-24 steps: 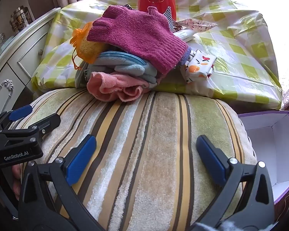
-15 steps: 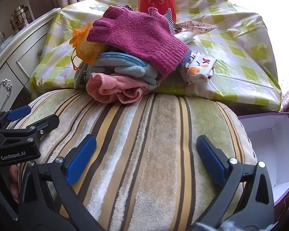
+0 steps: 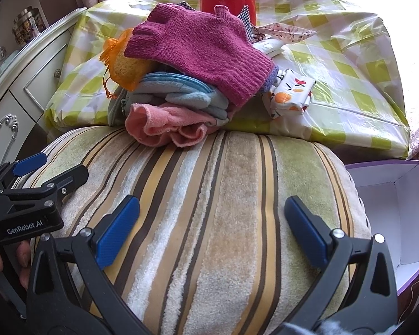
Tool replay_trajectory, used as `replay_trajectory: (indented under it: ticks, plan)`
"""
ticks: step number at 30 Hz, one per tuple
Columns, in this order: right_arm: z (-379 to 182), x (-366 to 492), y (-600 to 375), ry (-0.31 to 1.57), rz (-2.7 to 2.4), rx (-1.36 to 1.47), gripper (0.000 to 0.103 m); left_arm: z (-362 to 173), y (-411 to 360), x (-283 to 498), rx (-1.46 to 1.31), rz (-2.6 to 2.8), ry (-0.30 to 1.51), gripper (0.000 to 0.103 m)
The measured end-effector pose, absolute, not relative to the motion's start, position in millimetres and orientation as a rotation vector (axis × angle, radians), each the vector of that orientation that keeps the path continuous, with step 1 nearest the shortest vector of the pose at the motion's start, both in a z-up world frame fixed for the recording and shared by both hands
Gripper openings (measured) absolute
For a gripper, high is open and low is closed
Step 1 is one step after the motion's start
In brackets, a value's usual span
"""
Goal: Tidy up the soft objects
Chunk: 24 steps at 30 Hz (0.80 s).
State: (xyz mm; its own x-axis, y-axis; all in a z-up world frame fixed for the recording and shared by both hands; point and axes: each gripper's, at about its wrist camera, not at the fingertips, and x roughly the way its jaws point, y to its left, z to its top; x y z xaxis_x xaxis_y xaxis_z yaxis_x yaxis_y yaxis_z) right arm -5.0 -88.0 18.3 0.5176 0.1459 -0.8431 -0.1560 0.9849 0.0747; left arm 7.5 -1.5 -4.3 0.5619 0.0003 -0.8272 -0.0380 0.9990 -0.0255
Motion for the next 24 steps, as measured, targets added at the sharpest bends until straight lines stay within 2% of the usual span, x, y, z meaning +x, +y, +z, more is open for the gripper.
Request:
replay_trajectory:
  ticks: [17,21,24]
  plan:
    - [27,0,-92,1.010,0.152,-0.042,0.103,6,-16,18,0.059,0.086,1.068,0.103]
    - [45,2,-97,0.954,0.056,-0.093,0.103,11,-25,33,0.039,0.049,1.047,0.094]
    - [54,6,-101,0.920,-0.013,-0.145,0.103,16,-38,46,0.054,0.013,1.046,0.092]
